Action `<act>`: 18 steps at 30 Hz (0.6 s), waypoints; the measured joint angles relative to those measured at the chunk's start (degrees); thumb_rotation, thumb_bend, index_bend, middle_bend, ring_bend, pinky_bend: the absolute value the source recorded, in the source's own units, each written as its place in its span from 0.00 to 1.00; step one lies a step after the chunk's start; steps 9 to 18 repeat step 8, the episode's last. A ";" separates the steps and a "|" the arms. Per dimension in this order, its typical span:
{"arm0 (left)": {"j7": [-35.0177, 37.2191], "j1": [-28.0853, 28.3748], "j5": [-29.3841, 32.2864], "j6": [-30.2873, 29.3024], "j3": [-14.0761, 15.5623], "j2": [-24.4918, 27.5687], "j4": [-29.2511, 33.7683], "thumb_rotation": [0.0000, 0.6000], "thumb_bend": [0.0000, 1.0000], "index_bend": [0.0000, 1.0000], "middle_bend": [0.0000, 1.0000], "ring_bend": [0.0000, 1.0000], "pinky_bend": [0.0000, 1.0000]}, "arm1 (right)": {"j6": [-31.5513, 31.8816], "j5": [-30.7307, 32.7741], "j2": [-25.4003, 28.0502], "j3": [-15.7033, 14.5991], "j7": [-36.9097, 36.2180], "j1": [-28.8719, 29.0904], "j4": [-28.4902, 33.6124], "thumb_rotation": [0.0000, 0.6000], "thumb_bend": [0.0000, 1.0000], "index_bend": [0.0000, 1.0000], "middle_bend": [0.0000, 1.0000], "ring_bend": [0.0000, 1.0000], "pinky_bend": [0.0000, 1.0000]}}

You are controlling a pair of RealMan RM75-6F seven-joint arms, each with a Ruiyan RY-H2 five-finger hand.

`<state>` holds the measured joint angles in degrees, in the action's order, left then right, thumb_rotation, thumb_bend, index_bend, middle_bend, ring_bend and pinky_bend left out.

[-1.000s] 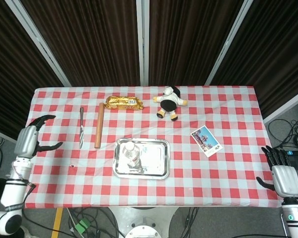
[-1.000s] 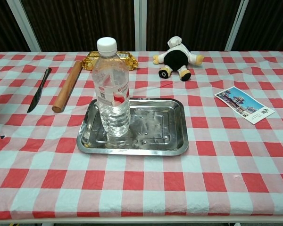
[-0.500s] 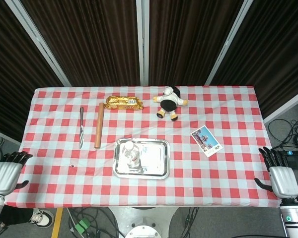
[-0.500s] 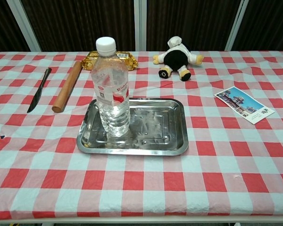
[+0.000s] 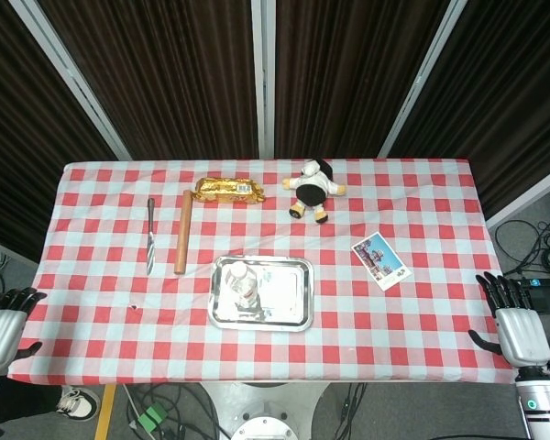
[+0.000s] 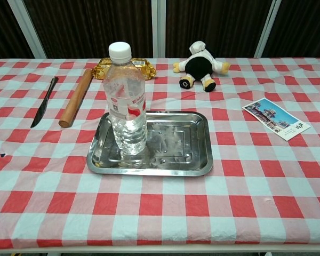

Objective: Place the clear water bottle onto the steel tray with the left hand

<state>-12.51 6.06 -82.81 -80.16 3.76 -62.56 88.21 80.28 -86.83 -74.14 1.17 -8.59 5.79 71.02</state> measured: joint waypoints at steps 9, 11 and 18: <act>0.98 -0.62 0.71 -1.25 -1.41 -0.06 0.00 1.00 0.08 0.30 0.31 0.23 0.25 | -0.77 0.34 -0.15 0.03 0.17 0.24 -0.10 1.00 0.11 0.06 0.04 0.00 0.00; 0.98 -0.62 0.71 -1.25 -1.41 -0.06 0.00 1.00 0.08 0.30 0.31 0.23 0.25 | -0.77 0.34 -0.15 0.03 0.17 0.24 -0.10 1.00 0.11 0.06 0.04 0.00 0.00; 0.98 -0.62 0.71 -1.25 -1.41 -0.06 0.00 1.00 0.08 0.30 0.31 0.23 0.25 | -0.77 0.34 -0.15 0.03 0.17 0.24 -0.10 1.00 0.11 0.06 0.04 0.00 0.00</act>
